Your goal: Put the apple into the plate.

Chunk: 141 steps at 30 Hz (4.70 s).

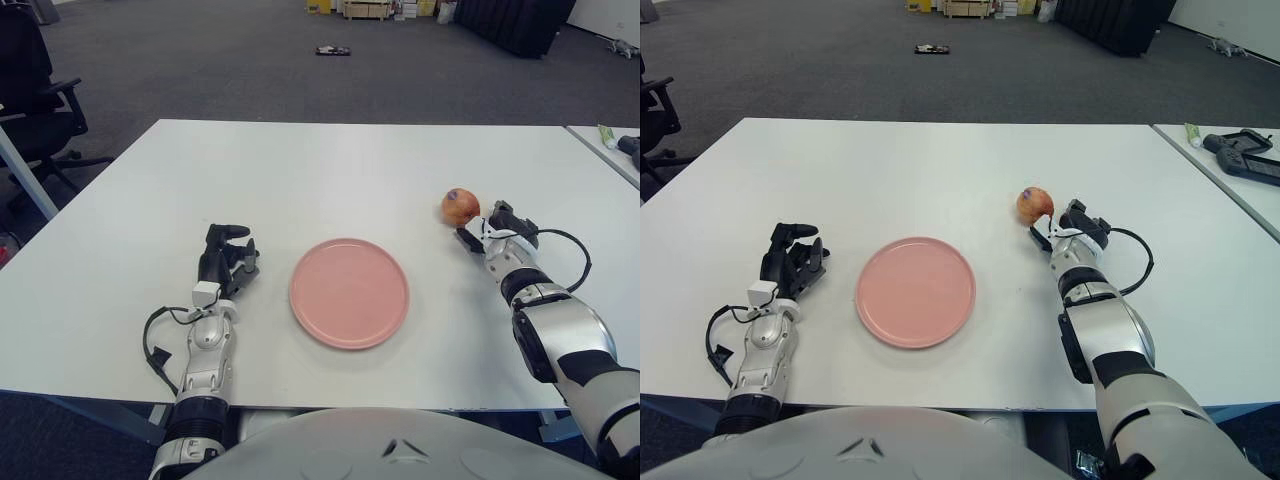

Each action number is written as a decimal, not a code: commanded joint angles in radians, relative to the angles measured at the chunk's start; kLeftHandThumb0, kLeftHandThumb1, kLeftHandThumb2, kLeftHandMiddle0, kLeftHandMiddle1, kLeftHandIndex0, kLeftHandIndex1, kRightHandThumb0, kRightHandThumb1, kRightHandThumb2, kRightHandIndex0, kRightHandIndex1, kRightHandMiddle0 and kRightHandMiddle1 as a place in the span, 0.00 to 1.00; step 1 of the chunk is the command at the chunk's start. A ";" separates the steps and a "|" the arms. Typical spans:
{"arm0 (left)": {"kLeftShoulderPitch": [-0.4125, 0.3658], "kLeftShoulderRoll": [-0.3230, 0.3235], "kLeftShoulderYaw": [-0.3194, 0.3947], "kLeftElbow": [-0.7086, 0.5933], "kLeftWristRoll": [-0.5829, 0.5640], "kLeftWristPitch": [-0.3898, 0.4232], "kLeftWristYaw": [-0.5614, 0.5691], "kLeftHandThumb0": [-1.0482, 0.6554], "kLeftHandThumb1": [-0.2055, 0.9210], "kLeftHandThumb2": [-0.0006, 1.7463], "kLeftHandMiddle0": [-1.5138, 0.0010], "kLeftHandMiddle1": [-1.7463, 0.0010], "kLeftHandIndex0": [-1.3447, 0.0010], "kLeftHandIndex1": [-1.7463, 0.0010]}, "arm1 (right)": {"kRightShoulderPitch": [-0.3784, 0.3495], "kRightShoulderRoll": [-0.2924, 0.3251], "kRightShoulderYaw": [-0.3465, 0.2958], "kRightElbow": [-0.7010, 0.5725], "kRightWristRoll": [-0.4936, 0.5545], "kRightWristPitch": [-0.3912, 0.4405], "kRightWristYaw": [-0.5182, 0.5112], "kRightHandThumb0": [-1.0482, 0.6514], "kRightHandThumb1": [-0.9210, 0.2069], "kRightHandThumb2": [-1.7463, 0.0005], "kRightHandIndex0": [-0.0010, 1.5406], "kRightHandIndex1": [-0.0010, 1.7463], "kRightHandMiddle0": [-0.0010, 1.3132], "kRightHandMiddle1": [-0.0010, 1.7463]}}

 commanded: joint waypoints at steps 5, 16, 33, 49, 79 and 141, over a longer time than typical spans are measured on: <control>0.013 0.000 0.001 0.001 0.000 0.014 0.004 0.40 0.86 0.43 0.67 0.08 0.79 0.00 | 0.020 0.018 0.005 0.014 0.014 -0.039 -0.065 0.42 0.34 0.45 0.13 0.86 0.15 0.91; 0.015 0.001 0.000 -0.001 0.004 0.012 0.003 0.40 0.86 0.43 0.66 0.09 0.79 0.00 | 0.025 0.026 -0.010 0.013 0.039 -0.092 -0.150 0.61 0.56 0.23 0.41 0.97 0.32 1.00; 0.014 -0.003 0.007 0.004 -0.007 0.013 0.003 0.40 0.85 0.44 0.67 0.08 0.78 0.00 | 0.013 0.046 -0.016 0.011 0.056 -0.075 -0.214 0.61 0.75 0.10 0.54 0.95 0.41 1.00; 0.010 0.002 0.009 0.008 -0.007 0.011 -0.002 0.40 0.87 0.42 0.67 0.08 0.79 0.00 | 0.013 0.081 -0.050 -0.013 0.090 -0.142 -0.273 0.62 0.78 0.08 0.56 0.94 0.44 1.00; 0.006 -0.001 0.004 0.017 0.005 0.000 0.008 0.40 0.87 0.42 0.67 0.09 0.79 0.00 | -0.015 0.104 -0.029 -0.034 0.100 -0.368 -0.135 0.25 0.35 0.50 0.02 0.47 0.02 0.54; 0.008 -0.010 0.011 0.018 0.003 -0.022 0.028 0.40 0.83 0.46 0.64 0.10 0.77 0.00 | -0.172 0.154 -0.021 0.020 0.148 -0.200 0.214 0.05 0.20 0.83 0.00 0.00 0.00 0.00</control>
